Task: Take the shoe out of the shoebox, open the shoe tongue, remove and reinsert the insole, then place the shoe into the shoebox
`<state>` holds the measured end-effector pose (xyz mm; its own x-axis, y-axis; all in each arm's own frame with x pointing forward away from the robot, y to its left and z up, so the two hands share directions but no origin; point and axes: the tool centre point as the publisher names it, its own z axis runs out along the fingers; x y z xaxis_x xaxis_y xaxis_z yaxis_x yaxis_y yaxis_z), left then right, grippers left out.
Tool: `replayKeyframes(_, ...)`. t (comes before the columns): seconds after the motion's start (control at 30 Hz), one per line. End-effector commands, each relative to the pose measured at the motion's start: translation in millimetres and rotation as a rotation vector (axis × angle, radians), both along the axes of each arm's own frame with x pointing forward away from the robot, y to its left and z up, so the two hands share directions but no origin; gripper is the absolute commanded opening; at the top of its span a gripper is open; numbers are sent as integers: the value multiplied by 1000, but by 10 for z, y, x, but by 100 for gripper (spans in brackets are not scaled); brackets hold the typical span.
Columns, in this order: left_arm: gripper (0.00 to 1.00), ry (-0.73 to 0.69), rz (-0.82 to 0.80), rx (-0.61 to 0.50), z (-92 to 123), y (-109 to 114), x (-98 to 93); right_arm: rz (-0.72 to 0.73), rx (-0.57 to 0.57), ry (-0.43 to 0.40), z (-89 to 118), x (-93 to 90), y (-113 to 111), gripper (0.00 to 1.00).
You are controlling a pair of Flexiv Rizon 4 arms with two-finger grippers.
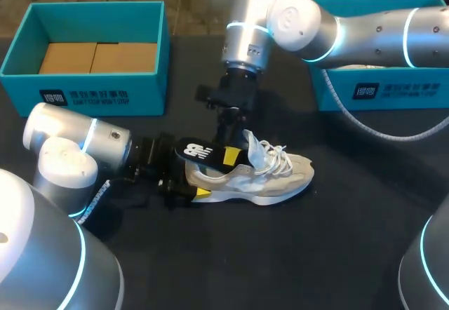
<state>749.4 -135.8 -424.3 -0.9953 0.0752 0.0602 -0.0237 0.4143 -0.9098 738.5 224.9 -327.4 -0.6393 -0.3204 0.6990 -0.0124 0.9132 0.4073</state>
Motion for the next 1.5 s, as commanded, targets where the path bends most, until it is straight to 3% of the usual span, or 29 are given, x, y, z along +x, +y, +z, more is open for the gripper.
replayKeyframes(0.03,0,1,-1,4,-51,4,9,4,6,4,-46,41,18,47)
replayKeyframes(0.73,0,1,-1,4,-51,4,9,21,60,22,-186,132,139,35)
replayKeyframes(0.9,0,1,-1,4,-51,4,9,21,66,27,-199,135,144,15)
replayKeyframes(0.97,0,1,-1,4,-51,4,9,22,69,28,-206,142,147,0)
replayKeyframes(1.17,0,1,-1,4,-51,4,9,23,105,10,-176,151,127,0)
replayKeyframes(1.5,0,1,-1,4,-51,4,9,-16,201,-115,162,219,127,0)
